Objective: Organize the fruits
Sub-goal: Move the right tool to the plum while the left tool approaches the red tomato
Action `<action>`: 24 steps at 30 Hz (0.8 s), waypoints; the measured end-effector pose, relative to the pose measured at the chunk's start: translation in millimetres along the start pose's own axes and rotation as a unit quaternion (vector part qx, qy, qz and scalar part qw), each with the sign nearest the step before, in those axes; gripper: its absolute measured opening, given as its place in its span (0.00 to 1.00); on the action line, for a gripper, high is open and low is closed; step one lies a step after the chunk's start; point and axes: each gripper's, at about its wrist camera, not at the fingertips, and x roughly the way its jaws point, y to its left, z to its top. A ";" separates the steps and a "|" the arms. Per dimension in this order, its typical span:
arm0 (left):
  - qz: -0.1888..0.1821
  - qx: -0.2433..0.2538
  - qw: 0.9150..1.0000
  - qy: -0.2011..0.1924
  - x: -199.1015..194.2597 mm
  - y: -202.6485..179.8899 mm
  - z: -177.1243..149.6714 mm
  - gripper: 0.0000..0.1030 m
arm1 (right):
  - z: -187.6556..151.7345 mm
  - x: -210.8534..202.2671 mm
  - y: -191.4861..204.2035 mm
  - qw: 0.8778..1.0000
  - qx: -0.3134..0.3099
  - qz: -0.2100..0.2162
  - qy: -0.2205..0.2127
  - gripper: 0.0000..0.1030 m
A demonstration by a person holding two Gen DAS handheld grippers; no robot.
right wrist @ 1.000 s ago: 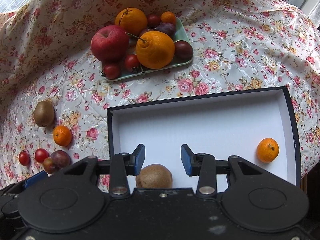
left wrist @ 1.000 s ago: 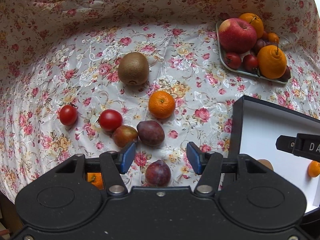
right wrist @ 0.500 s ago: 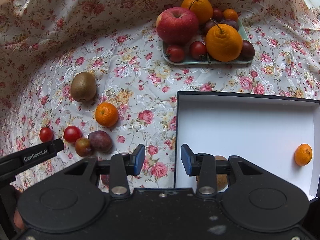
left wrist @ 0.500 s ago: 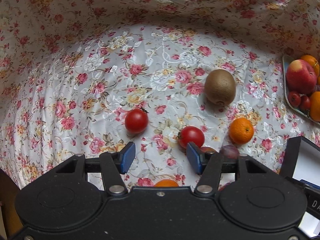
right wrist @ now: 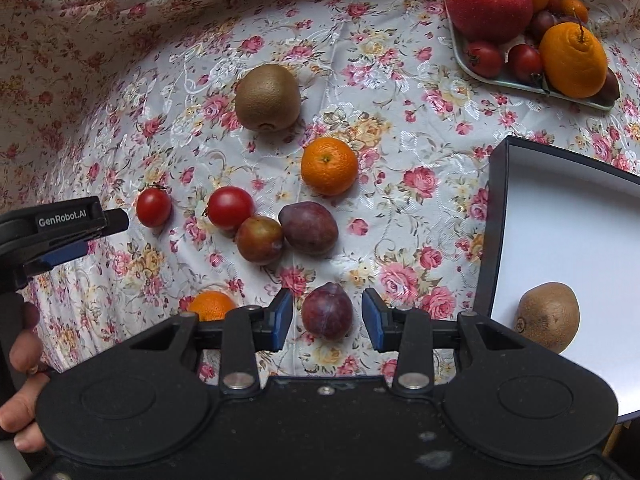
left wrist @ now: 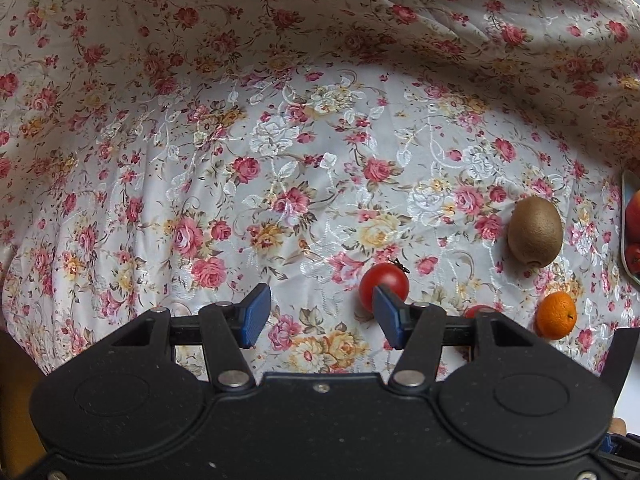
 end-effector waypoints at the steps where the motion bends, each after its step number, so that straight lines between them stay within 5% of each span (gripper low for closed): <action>1: -0.003 0.000 1.000 -0.004 0.1 1.3 1.6 0.60 | 0.6 1.7 1.9 1.000 -0.001 0.000 0.003 0.39; 10: -0.048 -0.002 0.999 -0.014 11.9 -7.4 5.6 0.60 | 3.0 15.5 6.1 1.000 0.001 -0.001 0.024 0.32; 24: -0.024 0.048 0.999 0.010 44.0 -32.7 -2.7 0.60 | 3.1 19.4 -0.5 1.000 0.005 -0.023 0.017 0.32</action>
